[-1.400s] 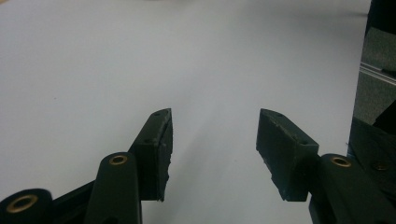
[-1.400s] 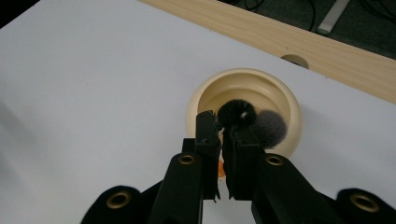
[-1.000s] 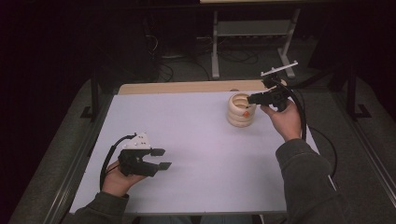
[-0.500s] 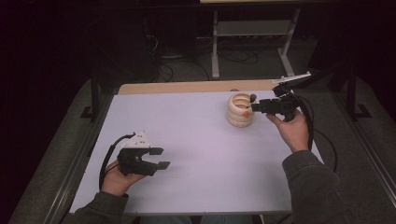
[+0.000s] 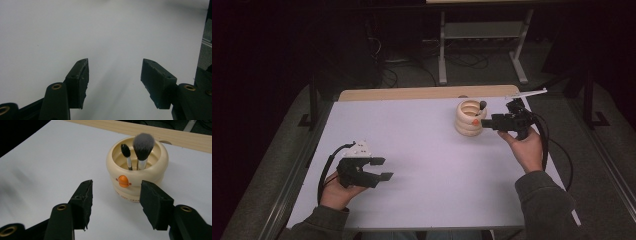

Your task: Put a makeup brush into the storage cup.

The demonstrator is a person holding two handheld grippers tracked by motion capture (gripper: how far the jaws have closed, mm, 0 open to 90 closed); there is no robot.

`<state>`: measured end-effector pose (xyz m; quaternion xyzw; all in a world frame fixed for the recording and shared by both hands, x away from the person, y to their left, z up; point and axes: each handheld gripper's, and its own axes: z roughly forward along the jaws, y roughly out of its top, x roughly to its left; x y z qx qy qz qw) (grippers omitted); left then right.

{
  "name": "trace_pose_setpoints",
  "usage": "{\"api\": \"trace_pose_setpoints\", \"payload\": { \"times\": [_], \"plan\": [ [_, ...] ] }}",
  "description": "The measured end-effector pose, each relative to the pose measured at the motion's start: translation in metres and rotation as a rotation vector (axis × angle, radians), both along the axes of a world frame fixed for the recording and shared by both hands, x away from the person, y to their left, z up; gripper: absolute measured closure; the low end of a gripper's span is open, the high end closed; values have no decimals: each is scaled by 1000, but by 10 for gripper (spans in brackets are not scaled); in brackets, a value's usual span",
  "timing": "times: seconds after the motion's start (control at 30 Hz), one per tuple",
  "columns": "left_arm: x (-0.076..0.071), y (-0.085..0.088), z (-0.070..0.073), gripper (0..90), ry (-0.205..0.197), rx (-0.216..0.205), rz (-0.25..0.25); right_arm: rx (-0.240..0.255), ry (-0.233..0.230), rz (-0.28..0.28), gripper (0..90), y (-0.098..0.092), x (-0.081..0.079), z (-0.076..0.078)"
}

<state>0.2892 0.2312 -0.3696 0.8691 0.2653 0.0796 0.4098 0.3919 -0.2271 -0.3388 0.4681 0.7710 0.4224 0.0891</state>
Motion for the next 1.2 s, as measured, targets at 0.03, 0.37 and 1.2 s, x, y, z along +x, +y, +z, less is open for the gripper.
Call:
{"api": "trace_pose_setpoints", "payload": {
  "times": [0.03,0.37,1.2],
  "plan": [
    [0,0,0,390,3,-1,3,-6,-1,3,420,0,0,-1],
    [1,1,-1,369,8,1,16,-8,-9,19,401,4,-7,-5],
    [3,10,-3,293,2,-8,73,20,-57,76,329,10,-40,-24]
  ]
}}
